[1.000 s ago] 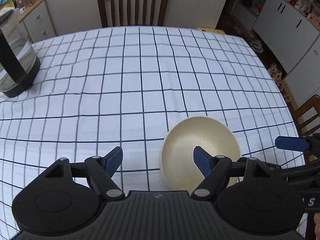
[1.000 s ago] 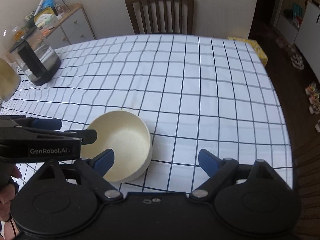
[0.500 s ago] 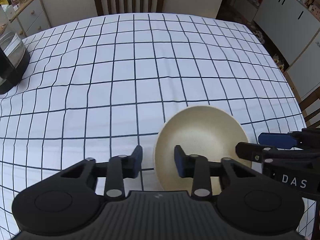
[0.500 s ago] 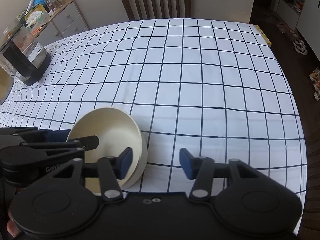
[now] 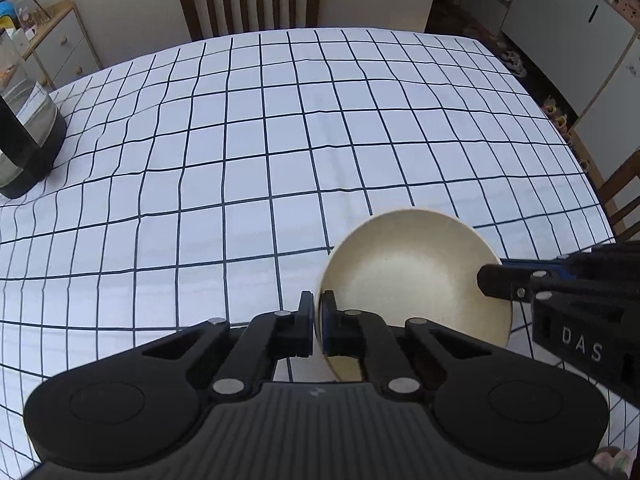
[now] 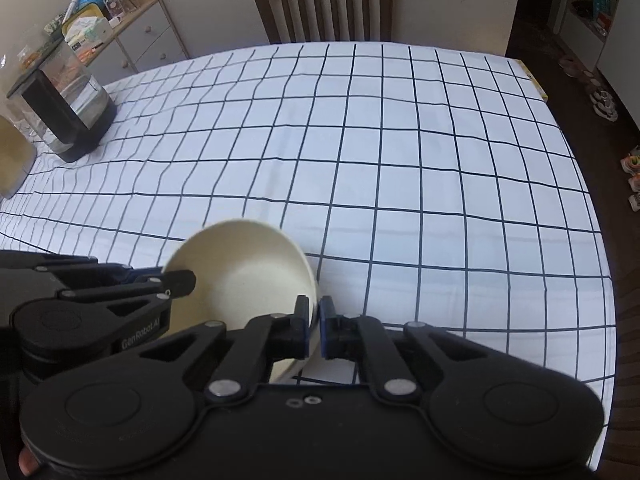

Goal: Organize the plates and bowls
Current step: 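Close both grippers on the cream bowl rim and lift it, then carry the cream bowl with both grippers over the pink pot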

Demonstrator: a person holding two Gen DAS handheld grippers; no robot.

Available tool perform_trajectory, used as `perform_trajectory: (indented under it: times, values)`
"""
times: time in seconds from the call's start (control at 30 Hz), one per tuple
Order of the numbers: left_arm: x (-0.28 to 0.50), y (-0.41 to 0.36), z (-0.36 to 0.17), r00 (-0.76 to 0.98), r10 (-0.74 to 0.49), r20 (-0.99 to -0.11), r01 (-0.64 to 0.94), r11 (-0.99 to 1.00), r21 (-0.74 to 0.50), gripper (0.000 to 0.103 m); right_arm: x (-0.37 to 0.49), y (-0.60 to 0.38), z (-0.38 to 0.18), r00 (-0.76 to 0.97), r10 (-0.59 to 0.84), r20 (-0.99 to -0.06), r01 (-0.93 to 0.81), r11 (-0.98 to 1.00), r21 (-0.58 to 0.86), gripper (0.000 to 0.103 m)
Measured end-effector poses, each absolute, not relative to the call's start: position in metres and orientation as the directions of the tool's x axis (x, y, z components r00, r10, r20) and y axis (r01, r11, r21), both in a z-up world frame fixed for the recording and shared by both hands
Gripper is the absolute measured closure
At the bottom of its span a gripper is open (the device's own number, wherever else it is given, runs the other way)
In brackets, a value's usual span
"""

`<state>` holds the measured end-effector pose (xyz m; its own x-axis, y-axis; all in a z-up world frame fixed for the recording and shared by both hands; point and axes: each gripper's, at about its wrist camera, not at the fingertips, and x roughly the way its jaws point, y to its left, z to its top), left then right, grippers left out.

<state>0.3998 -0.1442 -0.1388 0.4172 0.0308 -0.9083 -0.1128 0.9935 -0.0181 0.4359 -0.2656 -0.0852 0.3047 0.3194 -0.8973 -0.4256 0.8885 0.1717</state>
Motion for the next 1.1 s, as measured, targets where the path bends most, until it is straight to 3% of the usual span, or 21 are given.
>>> perform_trajectory:
  times: [1.1]
  values:
    - [0.268, -0.212, -0.014, 0.532, -0.078, -0.843, 0.107, 0.994, -0.025, 0.1, 0.311, -0.343, 0.025, 0.446, 0.331, -0.832, -0.347, 0.921, 0.18, 0.098]
